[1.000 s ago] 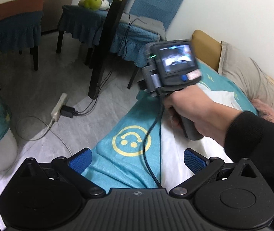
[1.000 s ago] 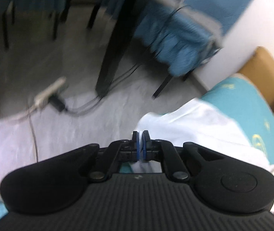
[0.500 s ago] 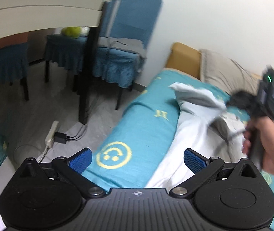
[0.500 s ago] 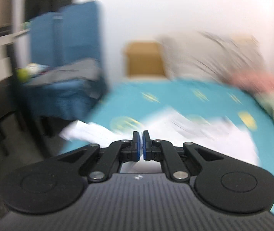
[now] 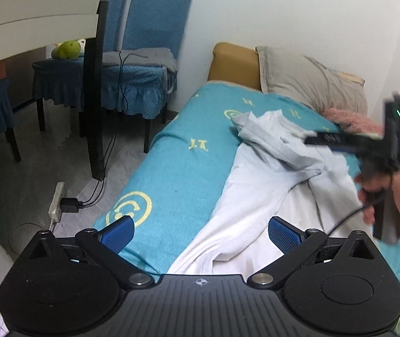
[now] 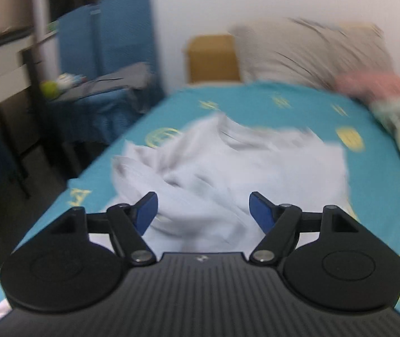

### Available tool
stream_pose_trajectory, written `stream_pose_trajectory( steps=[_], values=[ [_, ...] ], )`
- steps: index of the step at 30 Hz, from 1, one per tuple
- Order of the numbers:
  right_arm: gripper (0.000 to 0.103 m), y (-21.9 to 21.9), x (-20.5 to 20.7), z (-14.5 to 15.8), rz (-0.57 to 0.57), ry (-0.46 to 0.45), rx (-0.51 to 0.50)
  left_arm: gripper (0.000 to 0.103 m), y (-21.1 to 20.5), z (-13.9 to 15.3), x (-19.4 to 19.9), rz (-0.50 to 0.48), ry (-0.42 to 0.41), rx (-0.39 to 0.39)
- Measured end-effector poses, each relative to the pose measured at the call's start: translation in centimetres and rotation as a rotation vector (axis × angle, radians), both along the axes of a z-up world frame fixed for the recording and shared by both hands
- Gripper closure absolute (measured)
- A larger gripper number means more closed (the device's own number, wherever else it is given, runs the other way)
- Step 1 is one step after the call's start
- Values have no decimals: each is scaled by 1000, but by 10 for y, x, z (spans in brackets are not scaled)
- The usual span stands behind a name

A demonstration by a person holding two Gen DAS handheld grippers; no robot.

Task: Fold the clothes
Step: 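Release the folded side with the right gripper and withdraw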

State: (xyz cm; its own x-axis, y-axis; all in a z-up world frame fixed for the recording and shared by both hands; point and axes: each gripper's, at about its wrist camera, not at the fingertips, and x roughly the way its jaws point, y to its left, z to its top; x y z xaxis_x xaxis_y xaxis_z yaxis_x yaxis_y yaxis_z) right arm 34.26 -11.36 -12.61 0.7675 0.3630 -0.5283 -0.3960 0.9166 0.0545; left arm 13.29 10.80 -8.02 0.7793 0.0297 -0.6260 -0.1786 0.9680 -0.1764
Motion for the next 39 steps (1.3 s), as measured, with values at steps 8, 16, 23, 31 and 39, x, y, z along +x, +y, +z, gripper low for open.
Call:
stream_pose_trajectory(
  steps=[8,16,23,31,39],
  values=[
    [51,88,41,-20,236,24,-222,1,2,-15,11,-6,39,-19],
    [98,46,45,0,-21,-120,-10,1,3,-15,9,2,27,2],
    [98,-12,91,9,-380,-135,109,1,-4,-16,9,-20,7,14],
    [95,-28,129,-36,-469,-25,86,1,-10,-26,18,-44,37,31],
    [20,-49,78,-19,-428,-18,119,1,-13,-21,16,-48,16,64]
  ],
)
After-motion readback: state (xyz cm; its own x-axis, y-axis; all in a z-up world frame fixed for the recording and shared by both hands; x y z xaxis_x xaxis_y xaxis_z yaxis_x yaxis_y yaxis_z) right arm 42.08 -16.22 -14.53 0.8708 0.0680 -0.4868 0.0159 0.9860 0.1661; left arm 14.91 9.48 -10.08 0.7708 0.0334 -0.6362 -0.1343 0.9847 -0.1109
